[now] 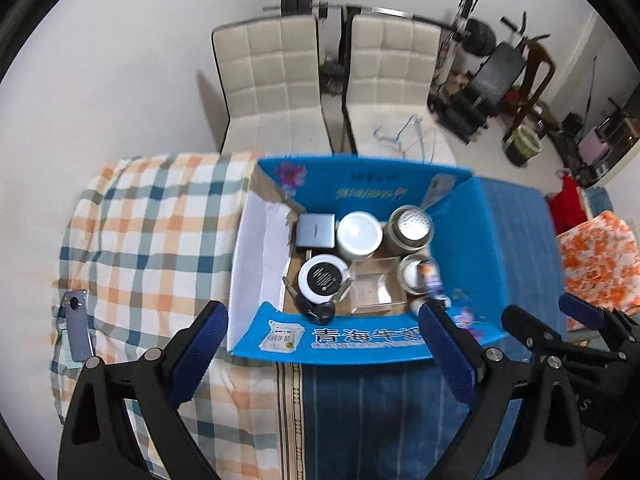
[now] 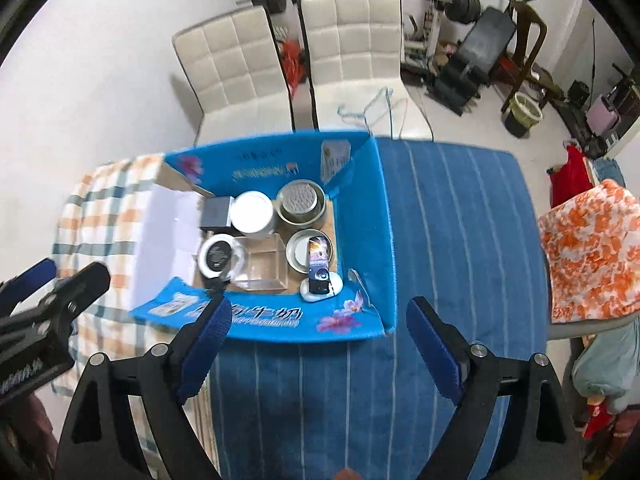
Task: Organize rigid objects
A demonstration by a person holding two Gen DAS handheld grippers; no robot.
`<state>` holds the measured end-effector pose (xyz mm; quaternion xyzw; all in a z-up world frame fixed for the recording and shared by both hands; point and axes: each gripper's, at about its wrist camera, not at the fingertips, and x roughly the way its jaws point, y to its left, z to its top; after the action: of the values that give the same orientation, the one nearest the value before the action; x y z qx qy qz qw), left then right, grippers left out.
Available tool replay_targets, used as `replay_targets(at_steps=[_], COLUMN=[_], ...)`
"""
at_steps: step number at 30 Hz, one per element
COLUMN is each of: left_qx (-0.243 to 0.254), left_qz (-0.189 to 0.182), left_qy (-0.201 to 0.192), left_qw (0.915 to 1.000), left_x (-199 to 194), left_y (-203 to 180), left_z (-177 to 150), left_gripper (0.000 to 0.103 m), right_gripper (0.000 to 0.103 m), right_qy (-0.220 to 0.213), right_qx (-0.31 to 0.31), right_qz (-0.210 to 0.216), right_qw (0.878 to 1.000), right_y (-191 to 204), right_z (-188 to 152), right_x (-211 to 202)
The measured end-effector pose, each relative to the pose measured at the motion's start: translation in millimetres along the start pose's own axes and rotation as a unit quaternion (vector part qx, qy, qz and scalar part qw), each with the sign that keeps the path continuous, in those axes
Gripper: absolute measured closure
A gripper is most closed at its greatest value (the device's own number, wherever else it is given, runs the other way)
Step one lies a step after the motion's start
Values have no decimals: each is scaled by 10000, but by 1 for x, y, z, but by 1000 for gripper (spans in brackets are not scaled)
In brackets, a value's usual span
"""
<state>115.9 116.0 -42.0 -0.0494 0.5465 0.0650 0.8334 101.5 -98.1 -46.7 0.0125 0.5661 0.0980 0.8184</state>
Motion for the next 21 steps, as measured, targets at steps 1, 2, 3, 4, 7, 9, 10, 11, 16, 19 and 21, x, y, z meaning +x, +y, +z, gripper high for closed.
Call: replay_targets(at_steps=[1, 2, 3, 4, 7, 9, 10, 11, 16, 19, 21], left_qx=[1, 11, 21, 21, 3, -28, -60, -95, -136, -175, -189], left_qz=[-8, -22, -36, -34, -45, -56, -69, -71, -35, -12, 2], left_qy=[-64, -102, -139, -176, -236, -242, -248, -254, -316, -361, -357], left_qw=[10000, 9999, 9999, 9998, 9997, 9997, 9997, 9996, 9994, 9992, 9992], left_x=[-12, -21, -29, -38, -58, -67, -73, -77, -96, -100, -101], left_y=[-1, -3, -3, -4, -5, -4, -3, -3, -3, -2, -2], left_z=[0, -1, -2, -2, -7, -9, -11, -13, -20, -22, -24], left_gripper=[5, 5, 5, 5, 5, 5, 5, 5, 5, 5, 5], right_gripper=[12, 12, 12, 12, 12, 12, 12, 12, 12, 12, 12], right_qy=[-72, -130, -194, -265, -394, -425, -423, -427, -456, -474, -510], right_qx=[-15, -35, -56, -66, -82, -71, -101, -119, -225, -276, -268], right_qz=[18, 22, 52, 64, 121, 179, 199, 203, 203, 99, 37], right_qw=[10000, 9999, 9998, 9996, 9991, 9989, 9989, 9988, 9985, 9984, 9983], right_y=[0, 0, 0, 1, 2, 0, 1, 1, 4, 6, 5], right_z=[-3, -5, -8, -11, -15, -19, -21, -22, -30, -30, -30], right_x=[-15, -28, -41, -53, -79, -99, -104, -110, -132, -134, -134])
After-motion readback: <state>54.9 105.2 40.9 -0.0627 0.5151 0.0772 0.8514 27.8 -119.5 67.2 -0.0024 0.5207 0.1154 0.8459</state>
